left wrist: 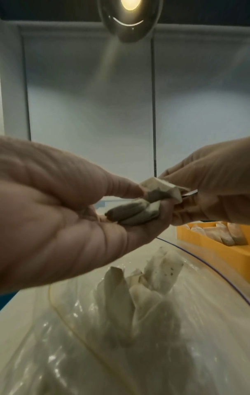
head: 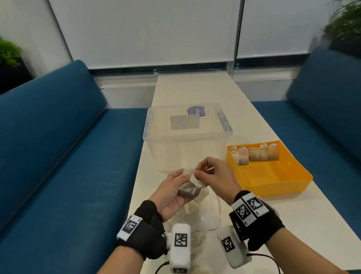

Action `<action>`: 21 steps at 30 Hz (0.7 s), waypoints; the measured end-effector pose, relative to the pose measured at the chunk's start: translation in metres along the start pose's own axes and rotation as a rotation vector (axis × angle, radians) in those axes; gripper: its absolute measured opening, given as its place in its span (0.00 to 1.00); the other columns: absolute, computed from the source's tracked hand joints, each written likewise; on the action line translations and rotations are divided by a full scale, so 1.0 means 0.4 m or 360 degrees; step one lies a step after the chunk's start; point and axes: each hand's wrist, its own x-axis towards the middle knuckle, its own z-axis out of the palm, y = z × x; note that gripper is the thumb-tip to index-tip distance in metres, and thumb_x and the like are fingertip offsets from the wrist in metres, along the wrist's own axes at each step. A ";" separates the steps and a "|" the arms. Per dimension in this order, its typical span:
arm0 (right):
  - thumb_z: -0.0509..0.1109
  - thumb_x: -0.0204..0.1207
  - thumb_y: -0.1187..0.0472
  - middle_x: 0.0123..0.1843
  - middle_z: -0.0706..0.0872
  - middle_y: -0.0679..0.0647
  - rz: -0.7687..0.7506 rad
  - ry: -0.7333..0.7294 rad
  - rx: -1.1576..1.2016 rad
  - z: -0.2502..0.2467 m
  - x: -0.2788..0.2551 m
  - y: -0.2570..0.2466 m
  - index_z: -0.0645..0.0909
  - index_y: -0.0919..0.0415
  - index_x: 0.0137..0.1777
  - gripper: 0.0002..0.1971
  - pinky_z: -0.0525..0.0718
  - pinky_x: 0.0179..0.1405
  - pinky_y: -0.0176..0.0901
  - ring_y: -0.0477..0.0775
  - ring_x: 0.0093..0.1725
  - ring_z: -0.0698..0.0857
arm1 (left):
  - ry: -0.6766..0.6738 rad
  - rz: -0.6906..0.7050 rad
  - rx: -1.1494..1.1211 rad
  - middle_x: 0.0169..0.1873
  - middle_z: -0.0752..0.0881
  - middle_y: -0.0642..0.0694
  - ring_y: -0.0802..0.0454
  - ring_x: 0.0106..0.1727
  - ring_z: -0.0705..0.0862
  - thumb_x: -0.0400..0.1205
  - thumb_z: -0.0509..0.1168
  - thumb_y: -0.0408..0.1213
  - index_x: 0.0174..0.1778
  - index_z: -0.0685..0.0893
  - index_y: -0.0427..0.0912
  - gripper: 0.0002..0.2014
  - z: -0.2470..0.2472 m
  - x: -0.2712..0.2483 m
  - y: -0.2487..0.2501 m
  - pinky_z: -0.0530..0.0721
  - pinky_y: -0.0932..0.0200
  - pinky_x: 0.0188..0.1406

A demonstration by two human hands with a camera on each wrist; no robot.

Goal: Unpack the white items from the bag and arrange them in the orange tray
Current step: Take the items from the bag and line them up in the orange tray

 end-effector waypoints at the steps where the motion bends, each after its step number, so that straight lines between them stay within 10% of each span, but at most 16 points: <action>1: 0.74 0.73 0.57 0.44 0.87 0.56 -0.0014 -0.0033 -0.0008 -0.003 -0.005 -0.009 0.85 0.58 0.43 0.05 0.89 0.41 0.49 0.59 0.44 0.88 | 0.0034 0.0001 -0.0052 0.62 0.83 0.29 0.41 0.46 0.89 0.84 0.64 0.28 0.75 0.69 0.39 0.23 -0.001 0.001 0.000 0.90 0.52 0.36; 8: 0.78 0.68 0.49 0.52 0.78 0.48 -0.0504 -0.0327 -0.0651 -0.028 -0.045 -0.044 0.85 0.49 0.53 0.14 0.79 0.54 0.38 0.45 0.50 0.77 | 0.0048 0.0041 -0.0147 0.53 0.86 0.36 0.47 0.42 0.88 0.87 0.60 0.36 0.74 0.73 0.40 0.18 -0.002 -0.001 0.009 0.90 0.56 0.35; 17: 0.72 0.76 0.57 0.40 0.91 0.55 -0.0251 -0.0430 -0.0405 -0.112 0.039 -0.143 0.90 0.61 0.45 0.08 0.85 0.42 0.42 0.49 0.38 0.85 | 0.0015 -0.0022 0.0020 0.50 0.89 0.36 0.46 0.47 0.86 0.87 0.58 0.50 0.64 0.82 0.38 0.21 -0.015 -0.002 0.007 0.87 0.54 0.48; 21: 0.69 0.79 0.61 0.37 0.88 0.59 -0.0166 -0.0605 -0.0379 -0.132 0.069 -0.168 0.88 0.68 0.48 0.10 0.78 0.31 0.27 0.46 0.32 0.80 | -0.0150 0.0075 0.0142 0.55 0.88 0.39 0.47 0.50 0.87 0.84 0.60 0.55 0.64 0.83 0.44 0.21 -0.013 -0.010 0.014 0.86 0.55 0.45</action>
